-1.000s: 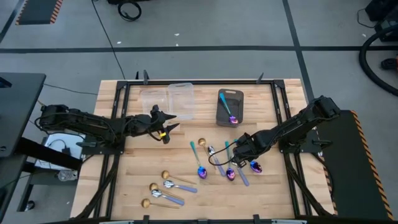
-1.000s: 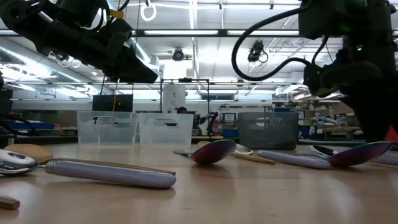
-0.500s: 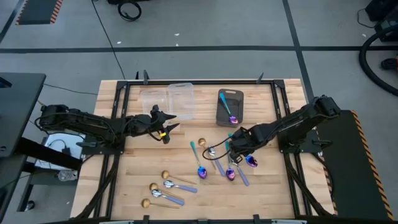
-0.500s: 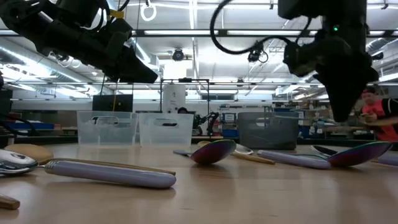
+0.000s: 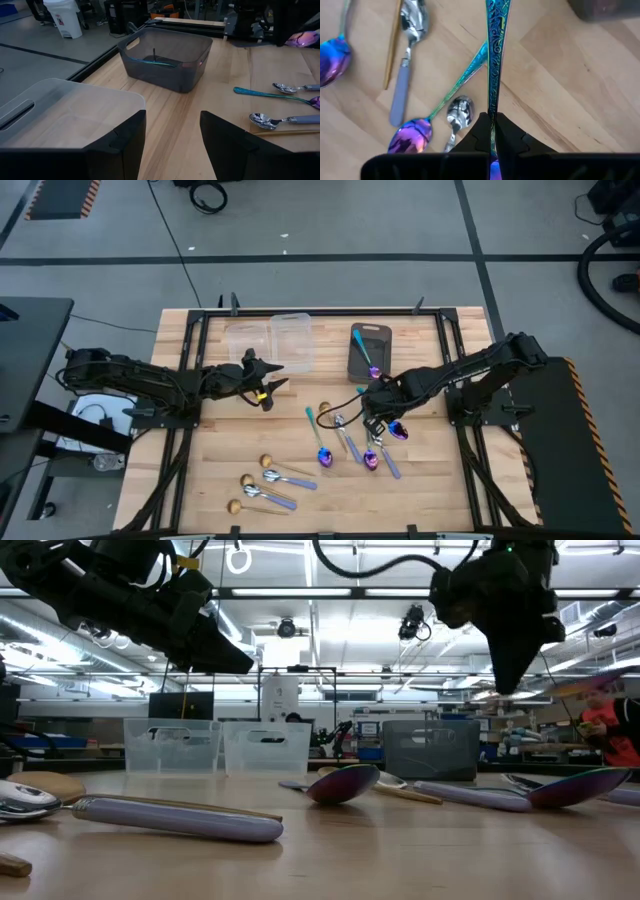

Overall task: Sort silverware by color (type)
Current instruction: Put the blue spoon into the black bin

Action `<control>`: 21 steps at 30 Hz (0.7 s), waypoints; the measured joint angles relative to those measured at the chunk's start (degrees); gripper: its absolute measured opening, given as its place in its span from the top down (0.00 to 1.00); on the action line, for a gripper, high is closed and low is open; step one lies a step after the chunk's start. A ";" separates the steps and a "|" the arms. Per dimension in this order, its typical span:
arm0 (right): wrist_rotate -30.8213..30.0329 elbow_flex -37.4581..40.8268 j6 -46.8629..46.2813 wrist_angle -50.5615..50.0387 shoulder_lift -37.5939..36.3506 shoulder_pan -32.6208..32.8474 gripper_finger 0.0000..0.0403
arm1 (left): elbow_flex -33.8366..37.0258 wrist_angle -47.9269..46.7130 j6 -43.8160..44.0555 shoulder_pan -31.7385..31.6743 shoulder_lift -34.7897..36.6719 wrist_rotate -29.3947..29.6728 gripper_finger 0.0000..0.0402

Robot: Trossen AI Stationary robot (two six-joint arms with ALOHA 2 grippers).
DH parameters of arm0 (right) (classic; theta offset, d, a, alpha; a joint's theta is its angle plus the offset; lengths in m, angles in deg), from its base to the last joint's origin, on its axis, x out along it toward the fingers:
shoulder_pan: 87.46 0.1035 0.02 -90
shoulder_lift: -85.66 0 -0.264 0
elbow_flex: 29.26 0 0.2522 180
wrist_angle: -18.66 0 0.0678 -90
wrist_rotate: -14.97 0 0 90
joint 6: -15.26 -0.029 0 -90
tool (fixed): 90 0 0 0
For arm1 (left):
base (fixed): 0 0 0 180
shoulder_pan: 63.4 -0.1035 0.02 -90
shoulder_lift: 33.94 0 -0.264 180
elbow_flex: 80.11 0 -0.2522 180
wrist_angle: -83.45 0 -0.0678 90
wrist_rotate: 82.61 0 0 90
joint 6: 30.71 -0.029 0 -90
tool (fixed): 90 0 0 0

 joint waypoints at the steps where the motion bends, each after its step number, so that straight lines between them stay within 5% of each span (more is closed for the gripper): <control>1: -0.01 -0.64 0.64 -0.53 -0.02 -0.27 0.97 | 0.00 -0.02 0.00 0.00 0.00 0.00 0.52; 21: -4.90 -6.52 17.34 -2.51 -0.07 -12.19 0.97 | -0.01 -0.10 0.02 0.00 0.01 0.00 0.52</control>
